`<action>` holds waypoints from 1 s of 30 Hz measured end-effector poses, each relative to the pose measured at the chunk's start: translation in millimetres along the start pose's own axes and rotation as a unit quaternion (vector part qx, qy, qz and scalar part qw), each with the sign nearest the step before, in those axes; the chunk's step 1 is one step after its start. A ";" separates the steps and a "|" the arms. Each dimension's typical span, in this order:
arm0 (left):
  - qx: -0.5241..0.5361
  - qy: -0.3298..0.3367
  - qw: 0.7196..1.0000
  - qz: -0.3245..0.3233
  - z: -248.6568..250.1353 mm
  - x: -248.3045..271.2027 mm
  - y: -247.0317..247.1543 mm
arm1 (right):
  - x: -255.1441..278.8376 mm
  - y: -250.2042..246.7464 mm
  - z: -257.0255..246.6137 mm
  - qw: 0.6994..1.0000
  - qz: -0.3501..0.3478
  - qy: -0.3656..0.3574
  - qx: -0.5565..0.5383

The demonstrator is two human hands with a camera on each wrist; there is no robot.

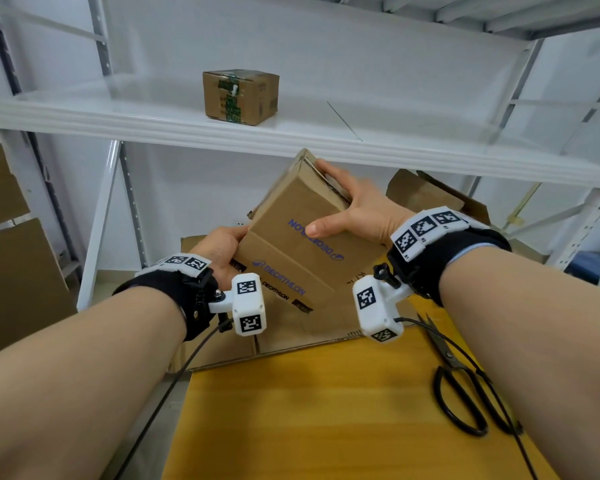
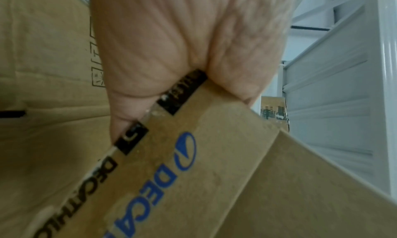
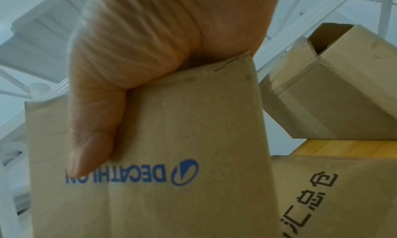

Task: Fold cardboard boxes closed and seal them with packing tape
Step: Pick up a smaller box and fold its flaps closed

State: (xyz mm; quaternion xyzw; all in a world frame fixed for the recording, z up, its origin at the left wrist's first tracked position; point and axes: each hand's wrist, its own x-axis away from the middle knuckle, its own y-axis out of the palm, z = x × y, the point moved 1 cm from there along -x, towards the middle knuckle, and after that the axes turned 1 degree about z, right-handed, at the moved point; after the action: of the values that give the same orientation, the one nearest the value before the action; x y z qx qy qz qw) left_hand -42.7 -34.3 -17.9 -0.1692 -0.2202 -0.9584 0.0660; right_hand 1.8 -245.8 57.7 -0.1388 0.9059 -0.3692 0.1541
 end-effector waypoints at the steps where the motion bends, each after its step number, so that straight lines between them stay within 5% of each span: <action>1: -0.033 -0.004 0.999 0.007 -2.1 0.8 1.4 | -1.0 0.8 0.2 1.000 0.001 -0.004 0.011; 5: -0.080 -0.028 0.996 -0.025 -9.5 2.8 2.9 | -0.5 2.1 5.7 1.000 0.004 -0.003 0.027; 11: 0.171 -0.004 0.979 -0.112 -12.6 -8.6 1.4 | 10.7 -11.1 11.1 0.993 0.022 0.020 -0.110; 14: 0.149 -0.009 0.974 -0.172 -11.9 -8.4 5.8 | 11.8 -17.9 13.0 0.981 0.041 0.031 -0.187; 19: -0.009 -0.037 0.989 -0.146 -18.4 -0.3 10.6 | 12.0 -18.7 13.7 0.961 0.040 0.046 -0.269; 25: 0.041 0.018 0.991 -0.124 -16.7 10.7 14.1 | 16.5 -12.4 17.0 0.970 0.015 0.058 -0.235; 28: 0.078 0.052 0.994 -0.053 -9.2 12.0 20.0 | 18.9 -5.3 22.3 0.971 0.008 0.063 -0.232; 30: 0.097 0.014 0.993 -0.070 -4.4 17.0 19.1 | 19.5 -2.8 26.3 0.969 0.007 0.072 -0.237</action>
State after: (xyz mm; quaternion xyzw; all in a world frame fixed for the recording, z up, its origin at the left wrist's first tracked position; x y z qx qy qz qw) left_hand -56.0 -54.2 -8.0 -0.1330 -0.3222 -0.9371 0.0175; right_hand -5.7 -271.4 38.4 -0.1385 0.9771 -0.1520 0.0542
